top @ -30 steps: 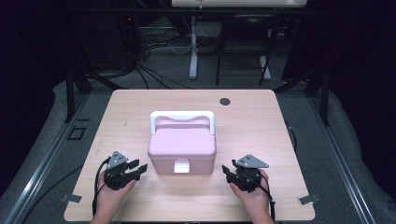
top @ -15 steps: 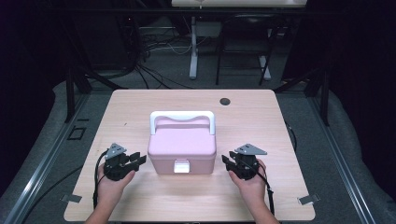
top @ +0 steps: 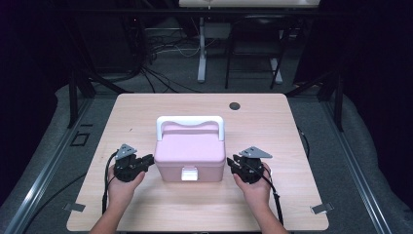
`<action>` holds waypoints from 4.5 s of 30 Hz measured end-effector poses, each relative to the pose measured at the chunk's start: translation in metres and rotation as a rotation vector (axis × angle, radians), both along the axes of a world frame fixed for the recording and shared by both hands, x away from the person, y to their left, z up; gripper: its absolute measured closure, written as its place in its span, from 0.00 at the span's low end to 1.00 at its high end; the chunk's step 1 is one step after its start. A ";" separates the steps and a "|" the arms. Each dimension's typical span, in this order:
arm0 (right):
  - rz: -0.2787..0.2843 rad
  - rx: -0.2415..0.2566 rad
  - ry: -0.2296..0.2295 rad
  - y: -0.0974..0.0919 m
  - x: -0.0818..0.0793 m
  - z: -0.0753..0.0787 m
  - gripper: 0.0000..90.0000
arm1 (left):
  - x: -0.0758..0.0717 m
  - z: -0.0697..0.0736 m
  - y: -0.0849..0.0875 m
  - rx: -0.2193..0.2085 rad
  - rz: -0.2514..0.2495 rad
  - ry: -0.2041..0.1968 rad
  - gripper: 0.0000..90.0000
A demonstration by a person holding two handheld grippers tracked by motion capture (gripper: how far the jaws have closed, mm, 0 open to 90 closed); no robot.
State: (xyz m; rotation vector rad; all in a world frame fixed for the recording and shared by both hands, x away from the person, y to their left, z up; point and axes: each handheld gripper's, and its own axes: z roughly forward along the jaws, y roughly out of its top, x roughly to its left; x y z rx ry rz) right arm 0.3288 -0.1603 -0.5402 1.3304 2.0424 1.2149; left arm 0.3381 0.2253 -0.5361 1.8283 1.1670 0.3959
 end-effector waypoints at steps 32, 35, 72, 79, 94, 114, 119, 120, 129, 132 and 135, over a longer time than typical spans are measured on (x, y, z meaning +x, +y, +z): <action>0.021 -0.050 -0.053 0.019 -0.006 -0.001 1.00 | -0.005 0.001 -0.009 0.001 -0.048 -0.026 1.00; 0.034 -0.051 -0.050 0.017 -0.007 0.000 1.00 | -0.007 0.002 -0.009 0.009 -0.056 -0.027 1.00; 0.128 -0.112 0.002 0.011 -0.056 0.009 1.00 | -0.055 0.006 -0.009 0.037 -0.108 -0.015 1.00; 0.141 -0.121 0.003 0.008 -0.065 0.010 1.00 | -0.064 0.006 -0.011 0.035 -0.121 -0.010 1.00; 0.153 -0.107 0.021 0.001 -0.083 0.011 1.00 | -0.079 0.007 -0.014 0.038 -0.146 -0.006 1.00; 0.153 -0.101 0.023 -0.005 -0.097 0.010 1.00 | -0.094 0.008 -0.016 0.043 -0.176 0.005 1.00; 0.159 -0.102 0.019 -0.008 -0.095 0.009 0.95 | -0.091 0.006 -0.015 0.032 -0.179 0.013 1.00; 0.160 -0.096 0.017 -0.009 -0.094 0.010 0.93 | -0.090 0.006 -0.015 0.026 -0.173 0.018 1.00; 0.143 -0.086 0.000 -0.015 -0.093 0.018 0.82 | -0.085 0.011 -0.005 0.017 -0.162 0.024 0.90; 0.143 -0.082 0.004 -0.017 -0.092 0.019 0.80 | -0.084 0.011 -0.004 0.011 -0.165 0.033 0.86; 0.140 -0.075 0.012 -0.020 -0.090 0.022 0.76 | -0.082 0.014 -0.001 0.005 -0.163 0.037 0.80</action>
